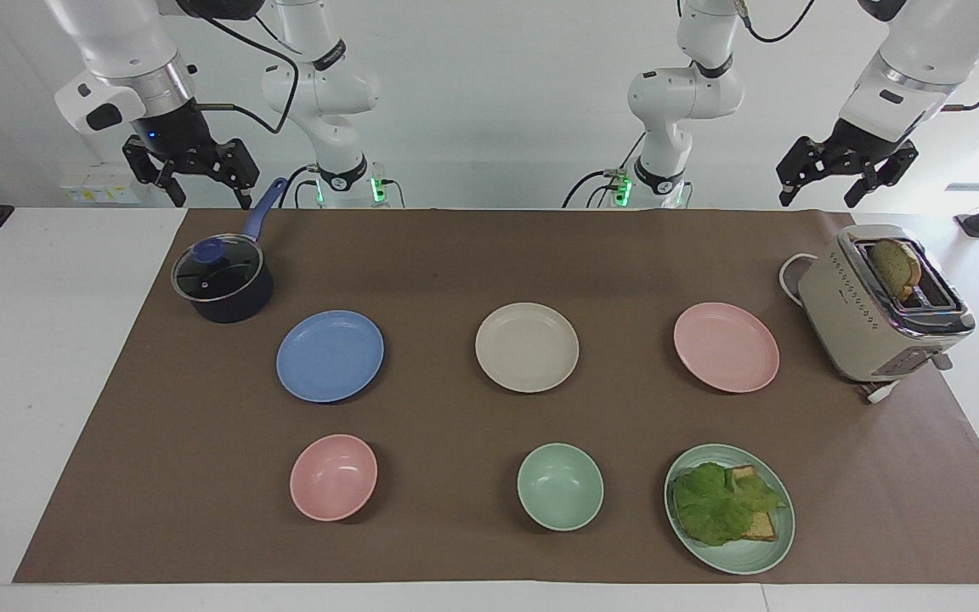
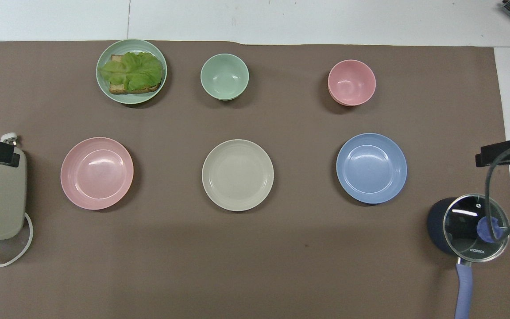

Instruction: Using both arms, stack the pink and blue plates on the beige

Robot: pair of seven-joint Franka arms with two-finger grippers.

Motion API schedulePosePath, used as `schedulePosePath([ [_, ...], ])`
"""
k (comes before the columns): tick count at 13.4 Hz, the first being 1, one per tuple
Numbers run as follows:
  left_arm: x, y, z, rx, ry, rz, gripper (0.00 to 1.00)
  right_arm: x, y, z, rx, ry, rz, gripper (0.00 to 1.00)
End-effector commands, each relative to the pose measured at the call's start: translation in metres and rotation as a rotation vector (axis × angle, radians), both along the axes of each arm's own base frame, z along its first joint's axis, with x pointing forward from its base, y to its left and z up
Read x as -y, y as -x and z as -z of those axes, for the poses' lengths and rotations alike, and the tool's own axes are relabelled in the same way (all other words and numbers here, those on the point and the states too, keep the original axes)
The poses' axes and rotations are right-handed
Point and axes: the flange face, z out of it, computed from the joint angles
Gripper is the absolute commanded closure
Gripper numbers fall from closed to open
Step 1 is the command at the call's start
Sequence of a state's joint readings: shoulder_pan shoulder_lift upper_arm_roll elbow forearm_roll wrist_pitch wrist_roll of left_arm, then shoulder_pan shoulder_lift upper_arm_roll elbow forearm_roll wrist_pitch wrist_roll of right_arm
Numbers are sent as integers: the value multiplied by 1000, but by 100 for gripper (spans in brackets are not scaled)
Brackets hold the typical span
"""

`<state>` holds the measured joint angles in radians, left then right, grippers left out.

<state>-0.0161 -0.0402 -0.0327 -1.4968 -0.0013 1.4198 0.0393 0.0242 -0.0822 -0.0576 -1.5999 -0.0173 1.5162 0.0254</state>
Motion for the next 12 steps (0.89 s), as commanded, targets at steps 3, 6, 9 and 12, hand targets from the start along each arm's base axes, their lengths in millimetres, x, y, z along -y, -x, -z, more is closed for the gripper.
schedulePosePath([
  [3, -6, 5, -5, 9, 13, 1, 0, 2, 2, 2, 3, -1, -4, 0],
  [6, -26, -4, 43, -20, 14, -45, 0, 2, 2, 2, 3, 0, -5, 0],
  [9, -38, -15, 120, 4, 14, -70, 0, 2, 2, 2, 3, -1, -4, 0],
  [12, -49, -23, 205, 35, 14, -90, 0, 2, 2, 3, 1, -1, -4, 0],
])
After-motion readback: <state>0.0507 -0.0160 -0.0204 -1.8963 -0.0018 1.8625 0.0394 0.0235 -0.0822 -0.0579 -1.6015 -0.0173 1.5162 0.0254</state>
